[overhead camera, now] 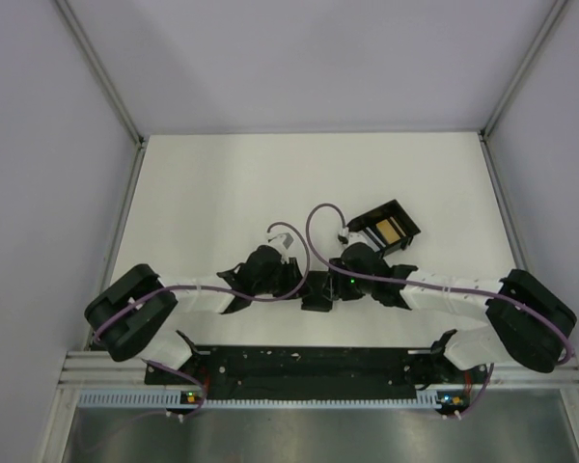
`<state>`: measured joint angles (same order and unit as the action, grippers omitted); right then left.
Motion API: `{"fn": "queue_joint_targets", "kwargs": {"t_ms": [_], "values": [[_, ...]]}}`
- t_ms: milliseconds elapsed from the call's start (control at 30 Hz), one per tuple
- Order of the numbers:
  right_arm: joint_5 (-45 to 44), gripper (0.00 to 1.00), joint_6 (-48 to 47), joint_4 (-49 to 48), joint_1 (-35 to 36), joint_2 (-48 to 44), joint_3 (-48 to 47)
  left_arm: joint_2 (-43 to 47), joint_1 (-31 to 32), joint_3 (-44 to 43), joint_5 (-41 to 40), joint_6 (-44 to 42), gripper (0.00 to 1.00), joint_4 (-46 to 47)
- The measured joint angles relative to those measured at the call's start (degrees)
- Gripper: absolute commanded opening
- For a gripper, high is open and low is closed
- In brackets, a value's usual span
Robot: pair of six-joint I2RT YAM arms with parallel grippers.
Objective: Put the credit cards into the card holder
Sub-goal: Close the card holder at the center of the board.
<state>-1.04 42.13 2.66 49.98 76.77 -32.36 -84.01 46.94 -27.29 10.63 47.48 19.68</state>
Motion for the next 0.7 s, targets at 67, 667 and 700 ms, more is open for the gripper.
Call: {"fn": "queue_joint_targets", "kwargs": {"t_ms": [67,667,700], "values": [[0.24,0.47,-0.79,0.5,0.0,-0.04,-0.07,0.02,0.0,0.0,-0.22,0.15,0.28,-0.02],[1.05,0.48,-4.2,7.58,0.0,-14.36,0.0,1.68,0.0,-5.38,-3.04,-3.85,0.34,-7.69],[0.61,0.44,-4.11,7.76,0.0,-14.51,0.0,1.73,0.0,-5.51,-3.06,-4.0,0.32,-7.76]]}}
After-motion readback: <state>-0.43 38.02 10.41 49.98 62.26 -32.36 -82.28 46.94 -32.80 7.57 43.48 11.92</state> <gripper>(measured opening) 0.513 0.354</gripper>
